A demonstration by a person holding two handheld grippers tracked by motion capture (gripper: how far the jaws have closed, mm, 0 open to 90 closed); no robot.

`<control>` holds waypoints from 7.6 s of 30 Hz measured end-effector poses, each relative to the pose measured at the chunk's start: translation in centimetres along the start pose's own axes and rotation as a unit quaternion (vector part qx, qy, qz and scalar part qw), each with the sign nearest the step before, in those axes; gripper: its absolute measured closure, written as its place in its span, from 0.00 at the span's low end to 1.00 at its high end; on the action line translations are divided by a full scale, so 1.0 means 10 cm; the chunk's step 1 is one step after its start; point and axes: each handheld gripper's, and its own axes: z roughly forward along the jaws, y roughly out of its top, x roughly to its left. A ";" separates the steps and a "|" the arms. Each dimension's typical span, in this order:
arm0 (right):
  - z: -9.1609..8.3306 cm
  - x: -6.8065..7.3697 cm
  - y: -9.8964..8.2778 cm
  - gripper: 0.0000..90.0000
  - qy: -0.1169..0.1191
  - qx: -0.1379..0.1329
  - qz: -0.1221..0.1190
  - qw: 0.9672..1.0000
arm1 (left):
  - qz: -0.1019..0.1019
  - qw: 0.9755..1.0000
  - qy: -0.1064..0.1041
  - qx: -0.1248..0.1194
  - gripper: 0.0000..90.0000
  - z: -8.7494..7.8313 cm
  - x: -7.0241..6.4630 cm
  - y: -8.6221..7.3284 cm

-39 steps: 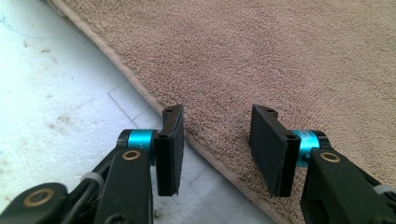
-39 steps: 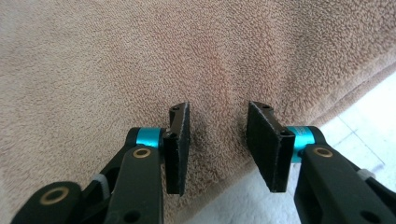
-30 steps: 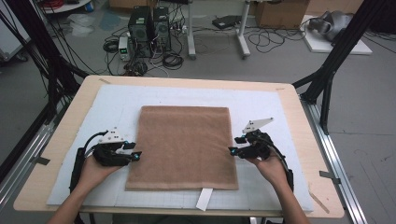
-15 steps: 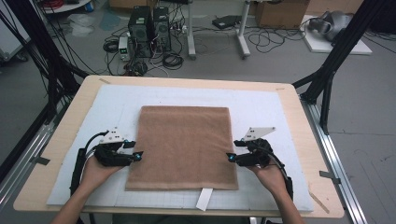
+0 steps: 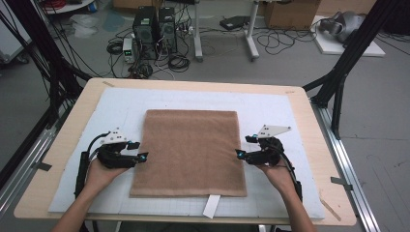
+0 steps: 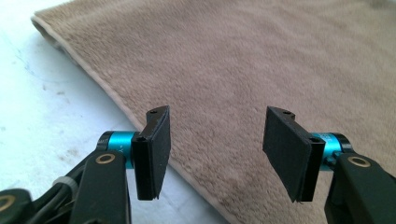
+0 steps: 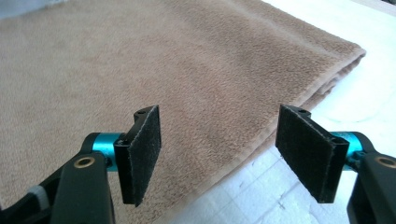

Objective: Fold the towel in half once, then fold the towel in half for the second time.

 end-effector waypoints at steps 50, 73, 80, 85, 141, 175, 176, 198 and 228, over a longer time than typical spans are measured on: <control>0.72 -0.88 0.74 0.40 -0.048 0.046 0.023 0.997 | -0.059 0.994 0.093 -0.007 0.51 0.62 0.85 0.89; 1.08 -1.04 0.46 0.43 -0.034 0.089 0.104 0.990 | -0.125 0.987 0.083 0.055 0.54 0.99 1.03 0.59; 1.09 -1.02 0.47 0.72 0.006 0.089 0.111 0.990 | -0.135 0.987 0.062 0.053 0.73 1.00 1.01 0.59; 1.09 -0.97 0.53 0.87 0.008 0.093 0.090 0.992 | -0.130 0.988 0.059 0.051 0.82 0.99 1.00 0.60; -0.03 0.02 0.13 0.63 0.070 0.042 0.003 0.997 | 0.011 1.000 0.008 -0.020 0.63 -0.31 -0.09 -0.10; 0.26 -0.17 0.26 0.88 0.119 0.077 -0.010 0.990 | -0.018 1.000 -0.017 -0.012 0.88 -0.11 0.15 0.09; 0.24 -0.17 0.26 0.88 0.122 0.076 -0.011 0.990 | -0.011 1.000 -0.021 -0.012 0.92 -0.12 0.13 0.09; -0.31 0.25 0.18 0.67 0.196 0.017 -0.045 0.979 | 0.046 0.996 -0.072 -0.025 0.66 -0.65 -0.34 -0.01; 0.09 -0.10 0.12 0.55 0.054 0.034 -0.014 0.998 | 0.053 0.998 -0.008 -0.012 0.64 -0.10 -0.17 0.15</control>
